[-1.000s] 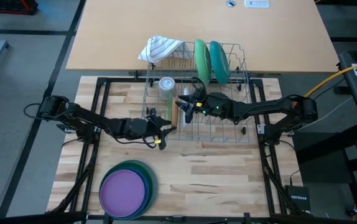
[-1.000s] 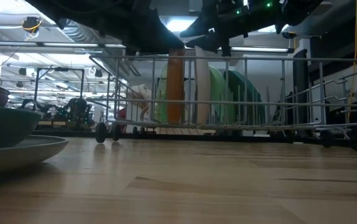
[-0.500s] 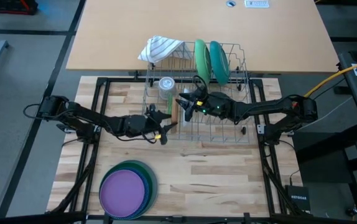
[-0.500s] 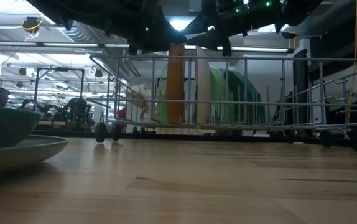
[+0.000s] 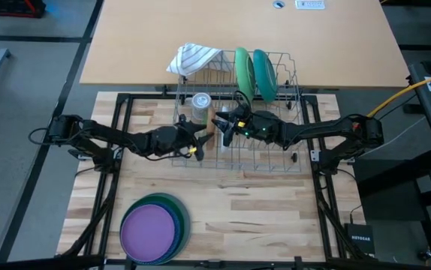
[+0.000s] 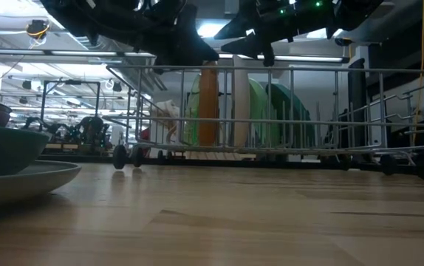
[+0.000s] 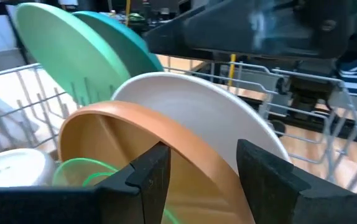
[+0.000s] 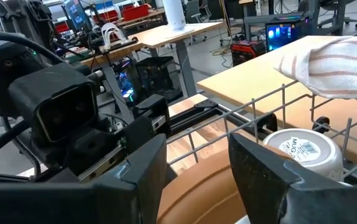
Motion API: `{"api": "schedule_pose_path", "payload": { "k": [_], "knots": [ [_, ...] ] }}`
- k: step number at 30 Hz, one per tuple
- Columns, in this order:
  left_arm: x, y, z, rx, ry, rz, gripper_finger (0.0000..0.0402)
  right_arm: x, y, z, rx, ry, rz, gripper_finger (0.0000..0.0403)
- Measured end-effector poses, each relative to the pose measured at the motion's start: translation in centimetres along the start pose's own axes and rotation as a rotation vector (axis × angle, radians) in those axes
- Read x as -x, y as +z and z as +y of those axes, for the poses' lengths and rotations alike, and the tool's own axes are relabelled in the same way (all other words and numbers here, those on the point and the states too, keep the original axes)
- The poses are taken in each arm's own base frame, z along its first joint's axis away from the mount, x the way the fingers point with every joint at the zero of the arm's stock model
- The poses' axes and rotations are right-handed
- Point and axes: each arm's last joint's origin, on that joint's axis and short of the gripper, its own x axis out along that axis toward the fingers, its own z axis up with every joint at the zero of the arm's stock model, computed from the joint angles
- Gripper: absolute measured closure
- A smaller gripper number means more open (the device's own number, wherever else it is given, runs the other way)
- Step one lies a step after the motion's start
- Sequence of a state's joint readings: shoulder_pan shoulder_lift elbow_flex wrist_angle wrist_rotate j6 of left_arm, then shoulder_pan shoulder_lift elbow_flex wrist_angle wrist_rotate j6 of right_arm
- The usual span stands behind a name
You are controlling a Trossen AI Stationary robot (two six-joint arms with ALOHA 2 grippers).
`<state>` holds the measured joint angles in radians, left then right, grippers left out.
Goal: Sort dishes
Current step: Put the brown plate in the dishwasher rack, then put the purple plate in the dishwasher rack
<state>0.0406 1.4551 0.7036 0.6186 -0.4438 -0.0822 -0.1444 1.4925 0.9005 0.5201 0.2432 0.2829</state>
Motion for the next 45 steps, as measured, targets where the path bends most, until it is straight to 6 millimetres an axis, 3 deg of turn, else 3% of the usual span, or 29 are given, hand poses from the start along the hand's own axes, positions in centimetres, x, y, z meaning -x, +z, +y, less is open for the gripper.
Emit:
{"api": "schedule_pose_path", "payload": {
  "k": [10, 15, 24, 33, 38, 45],
  "knots": [
    [0.3, -0.1, -0.9, 0.002, -0.068, 0.01, 0.0229, 0.0, 0.0, 0.0, 0.001, 0.0, 0.002, 0.0224],
    [0.3, -0.2, -0.6, 0.11, 0.007, 0.014, 0.0229, 0.0, 0.0, 0.0, 0.0, 0.0, 0.0, 0.0224],
    [0.6, -0.7, -1.1, 0.005, -0.016, 0.054, 0.0228, 0.0, 0.0, 0.0, 0.0, 0.001, 0.0, 0.0224],
    [0.6, -1.1, -1.0, 0.035, 0.022, 0.09, 0.0171, 0.0, 0.0, 0.0, 0.0, 0.001, -0.002, 0.0224],
    [1.6, 0.0, -1.4, -0.026, -0.005, 0.061, 0.0153, 0.0, 0.0, 0.0, 0.0, 0.001, -0.002, 0.0224],
    [3.8, 2.6, -1.8, 0.025, -0.061, -0.033, 0.015, 0.0, 0.0, 0.0, 0.0, 0.002, -0.003, 0.0224]
  ]
}}
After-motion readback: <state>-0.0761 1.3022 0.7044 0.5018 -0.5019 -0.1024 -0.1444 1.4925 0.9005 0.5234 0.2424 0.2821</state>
